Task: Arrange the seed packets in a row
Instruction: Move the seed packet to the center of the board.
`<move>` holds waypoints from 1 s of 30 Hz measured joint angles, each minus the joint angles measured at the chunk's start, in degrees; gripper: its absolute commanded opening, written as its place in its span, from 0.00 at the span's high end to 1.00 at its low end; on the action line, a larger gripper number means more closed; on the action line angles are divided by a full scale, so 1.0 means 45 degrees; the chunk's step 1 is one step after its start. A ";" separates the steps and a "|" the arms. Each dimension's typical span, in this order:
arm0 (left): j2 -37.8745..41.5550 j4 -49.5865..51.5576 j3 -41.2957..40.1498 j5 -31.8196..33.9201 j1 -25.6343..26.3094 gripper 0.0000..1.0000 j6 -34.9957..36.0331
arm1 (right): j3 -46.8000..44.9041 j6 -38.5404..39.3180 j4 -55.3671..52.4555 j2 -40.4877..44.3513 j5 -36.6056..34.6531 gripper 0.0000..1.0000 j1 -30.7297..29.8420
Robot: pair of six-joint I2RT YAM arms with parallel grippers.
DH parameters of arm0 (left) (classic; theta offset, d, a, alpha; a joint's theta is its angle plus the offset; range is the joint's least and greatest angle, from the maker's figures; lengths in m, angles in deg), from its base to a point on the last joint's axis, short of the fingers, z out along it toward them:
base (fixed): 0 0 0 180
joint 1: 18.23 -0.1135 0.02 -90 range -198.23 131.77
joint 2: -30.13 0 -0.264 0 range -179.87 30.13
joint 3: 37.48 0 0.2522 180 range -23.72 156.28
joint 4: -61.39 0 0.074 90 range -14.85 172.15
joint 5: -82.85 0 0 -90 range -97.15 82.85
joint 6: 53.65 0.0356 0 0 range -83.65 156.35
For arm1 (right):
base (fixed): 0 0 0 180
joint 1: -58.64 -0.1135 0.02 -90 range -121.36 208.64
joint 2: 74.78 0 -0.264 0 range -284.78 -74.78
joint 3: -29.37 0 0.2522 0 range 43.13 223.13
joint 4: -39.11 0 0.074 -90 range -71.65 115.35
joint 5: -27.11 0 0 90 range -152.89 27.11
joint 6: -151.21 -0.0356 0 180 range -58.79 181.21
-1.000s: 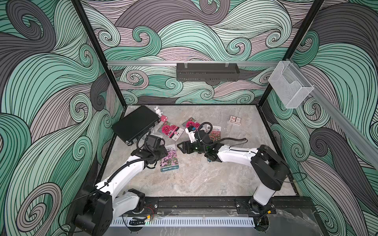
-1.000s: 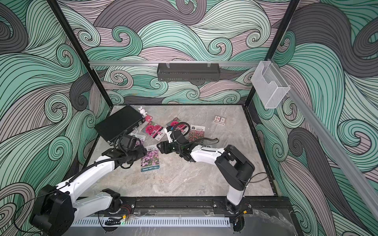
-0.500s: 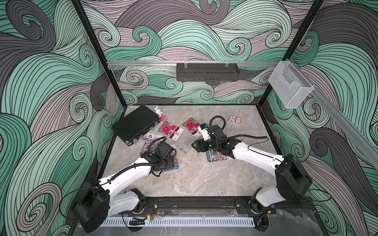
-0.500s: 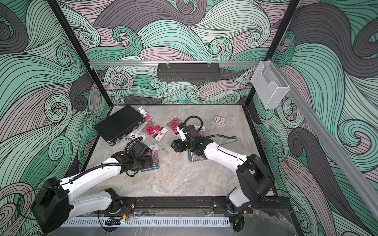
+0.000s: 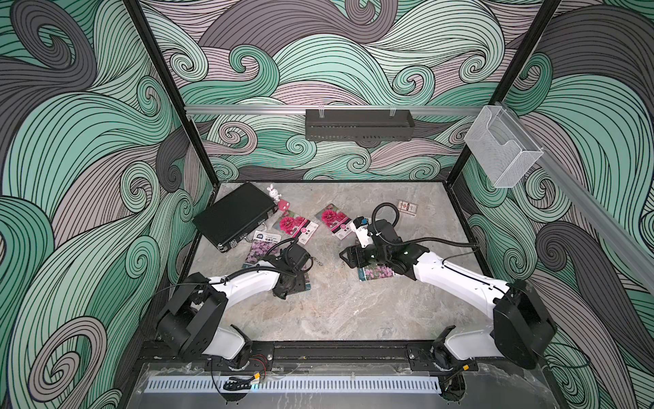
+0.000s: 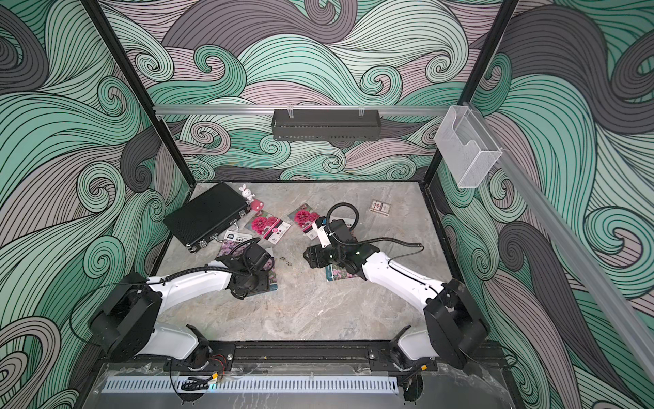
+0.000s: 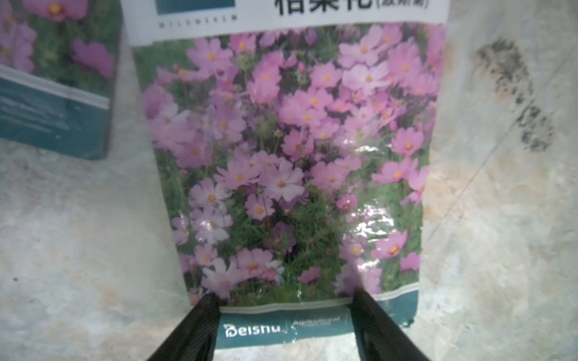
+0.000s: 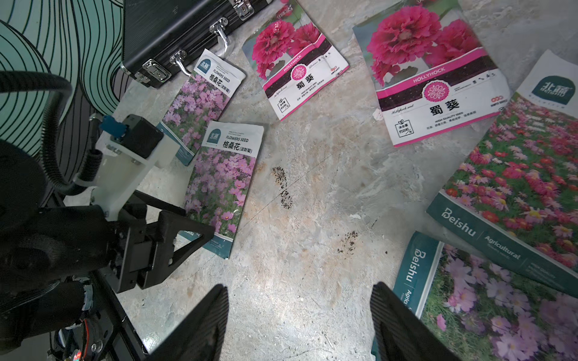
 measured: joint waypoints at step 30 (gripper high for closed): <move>-0.1787 0.0316 0.2837 0.0928 -0.1530 0.33 0.3065 | -0.0476 0.0350 0.0359 0.0432 0.0374 0.27 0.0364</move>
